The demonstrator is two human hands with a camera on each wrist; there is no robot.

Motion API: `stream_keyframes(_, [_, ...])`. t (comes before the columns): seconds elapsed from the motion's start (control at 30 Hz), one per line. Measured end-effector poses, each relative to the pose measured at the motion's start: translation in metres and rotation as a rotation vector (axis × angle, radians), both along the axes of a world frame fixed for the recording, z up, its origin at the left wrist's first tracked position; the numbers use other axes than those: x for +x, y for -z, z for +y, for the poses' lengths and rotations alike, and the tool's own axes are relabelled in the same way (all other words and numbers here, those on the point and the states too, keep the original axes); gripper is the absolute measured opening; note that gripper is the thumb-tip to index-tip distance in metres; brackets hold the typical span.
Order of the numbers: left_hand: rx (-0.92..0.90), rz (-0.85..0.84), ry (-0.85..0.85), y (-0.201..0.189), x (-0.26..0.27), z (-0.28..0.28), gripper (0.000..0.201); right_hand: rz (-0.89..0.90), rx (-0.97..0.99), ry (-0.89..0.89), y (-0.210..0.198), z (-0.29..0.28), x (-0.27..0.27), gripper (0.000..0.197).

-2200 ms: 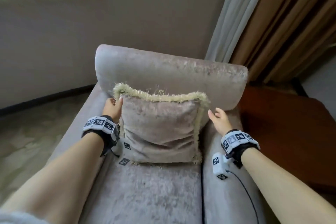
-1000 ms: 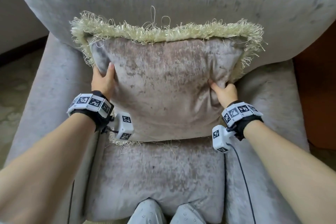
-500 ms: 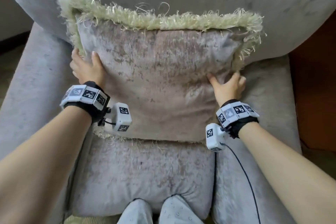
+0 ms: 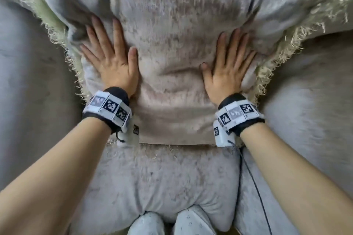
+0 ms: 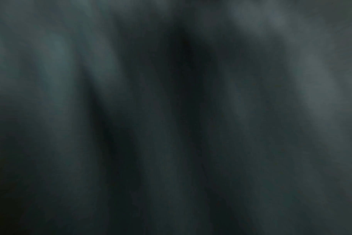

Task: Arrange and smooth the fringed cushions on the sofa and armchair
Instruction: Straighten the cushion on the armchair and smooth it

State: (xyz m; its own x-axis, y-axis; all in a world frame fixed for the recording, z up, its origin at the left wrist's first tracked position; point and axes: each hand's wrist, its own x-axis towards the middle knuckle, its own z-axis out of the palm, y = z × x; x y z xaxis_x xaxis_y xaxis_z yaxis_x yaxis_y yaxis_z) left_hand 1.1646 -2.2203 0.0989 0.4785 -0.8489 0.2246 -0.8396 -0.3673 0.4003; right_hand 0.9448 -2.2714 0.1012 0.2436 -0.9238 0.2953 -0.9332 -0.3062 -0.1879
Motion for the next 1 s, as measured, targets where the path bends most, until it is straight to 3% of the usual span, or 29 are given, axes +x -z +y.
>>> stream_keyframes(0.1, [-0.195,-0.041,0.086,-0.018,0.005,0.032,0.059,-0.257,-0.084,-0.052,-0.039,0.037,-0.025,0.065])
stream_keyframes(0.13, [-0.191,-0.104,0.128,-0.02,0.004,0.037,0.058,-0.249,-0.118,-0.094,-0.041,0.04,-0.028,0.066])
stream_keyframes(0.23, [0.053,-0.143,0.229,-0.016,-0.008,0.01,0.064,0.079,-0.03,-0.153,-0.021,0.009,-0.001,0.069])
stream_keyframes(0.3, [0.19,-0.093,0.192,-0.017,-0.011,-0.005,0.066,0.158,0.063,-0.092,-0.01,-0.008,0.02,0.069])
stream_keyframes(0.33, [0.171,-0.08,0.176,-0.02,-0.009,-0.003,0.064,0.146,0.053,-0.073,-0.014,-0.006,0.022,0.068])
stream_keyframes(0.4, [-0.036,-0.087,0.195,-0.034,-0.006,0.021,0.058,-0.055,-0.027,-0.055,-0.039,0.023,0.007,0.064])
stream_keyframes(0.5, [-0.323,-0.242,0.24,-0.04,0.0,0.057,0.057,-0.299,-0.199,-0.081,-0.066,0.056,-0.025,0.061])
stream_keyframes(0.53, [-0.3,-0.281,0.246,-0.034,-0.001,0.054,0.059,-0.248,-0.224,-0.098,-0.06,0.049,-0.024,0.061])
stream_keyframes(0.6, [-0.09,-0.224,0.226,-0.02,-0.011,0.029,0.063,0.024,-0.106,-0.125,-0.035,0.021,0.002,0.063])
stream_keyframes(0.67, [0.123,-0.119,0.18,-0.011,-0.022,0.01,0.068,0.119,0.051,-0.096,-0.015,0.0,0.023,0.065])
stream_keyframes(0.7, [0.132,-0.095,0.155,-0.013,-0.022,0.004,0.066,0.124,0.059,-0.068,-0.018,-0.002,0.027,0.065])
stream_keyframes(0.83, [-0.205,-0.131,0.154,-0.027,-0.015,0.046,0.059,-0.247,-0.169,-0.091,-0.052,0.05,-0.004,0.062])
stream_keyframes(0.87, [-0.242,-0.182,0.195,-0.021,-0.016,0.055,0.06,-0.214,-0.227,-0.147,-0.044,0.054,-0.011,0.063])
stream_keyframes(0.9, [-0.19,-0.237,0.25,-0.012,-0.018,0.057,0.059,-0.072,-0.242,-0.192,-0.033,0.049,-0.011,0.065])
stream_keyframes(0.97, [0.088,-0.249,0.296,0.007,-0.014,0.045,0.062,0.203,-0.149,-0.222,-0.004,0.021,0.0,0.071])
stream_keyframes(1.0, [0.213,-0.216,0.269,0.012,-0.01,0.041,0.067,0.229,-0.08,-0.175,0.005,0.012,0.004,0.07])
